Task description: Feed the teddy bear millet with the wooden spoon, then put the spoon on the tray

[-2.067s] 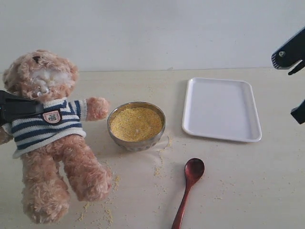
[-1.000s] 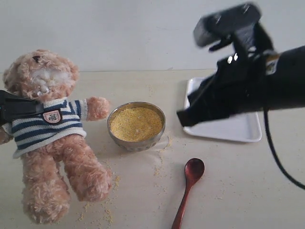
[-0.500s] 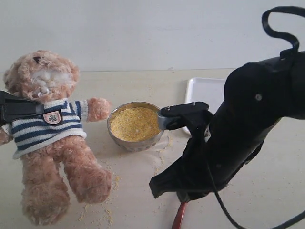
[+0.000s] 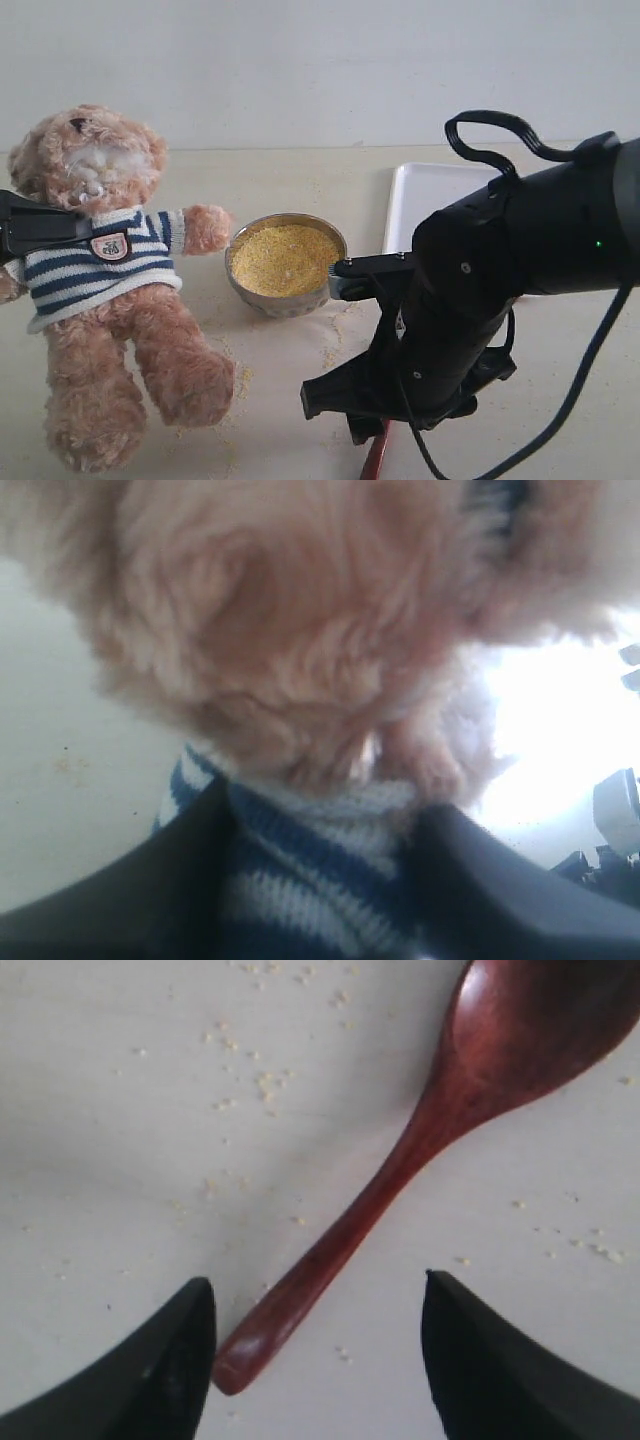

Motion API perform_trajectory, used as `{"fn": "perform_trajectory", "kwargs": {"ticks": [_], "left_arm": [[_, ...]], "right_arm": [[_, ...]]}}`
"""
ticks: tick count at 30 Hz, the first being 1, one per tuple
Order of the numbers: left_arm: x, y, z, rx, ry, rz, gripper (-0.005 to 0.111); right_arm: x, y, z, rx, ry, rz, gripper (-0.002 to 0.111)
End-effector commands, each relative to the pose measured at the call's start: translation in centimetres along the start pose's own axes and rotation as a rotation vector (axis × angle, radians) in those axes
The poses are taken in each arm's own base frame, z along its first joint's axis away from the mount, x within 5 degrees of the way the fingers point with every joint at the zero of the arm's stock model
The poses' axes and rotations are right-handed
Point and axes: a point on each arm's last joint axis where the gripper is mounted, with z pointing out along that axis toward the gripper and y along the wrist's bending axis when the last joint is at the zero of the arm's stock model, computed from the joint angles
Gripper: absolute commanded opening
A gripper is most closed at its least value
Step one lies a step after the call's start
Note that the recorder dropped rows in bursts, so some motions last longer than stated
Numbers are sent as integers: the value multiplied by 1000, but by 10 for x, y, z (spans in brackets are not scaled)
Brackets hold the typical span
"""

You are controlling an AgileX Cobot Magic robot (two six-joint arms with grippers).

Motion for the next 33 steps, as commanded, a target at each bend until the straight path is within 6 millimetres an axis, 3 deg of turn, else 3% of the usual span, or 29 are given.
{"fn": "perform_trajectory", "kwargs": {"ticks": [1,33], "left_arm": [[-3,-2,-1,22,-9,-4,5],[-3,-3,-1,31,-12,-6,5]], "right_arm": [[0,0,9,30,6,19,59],[-9,-10,13,138,-83,27,59]]}}
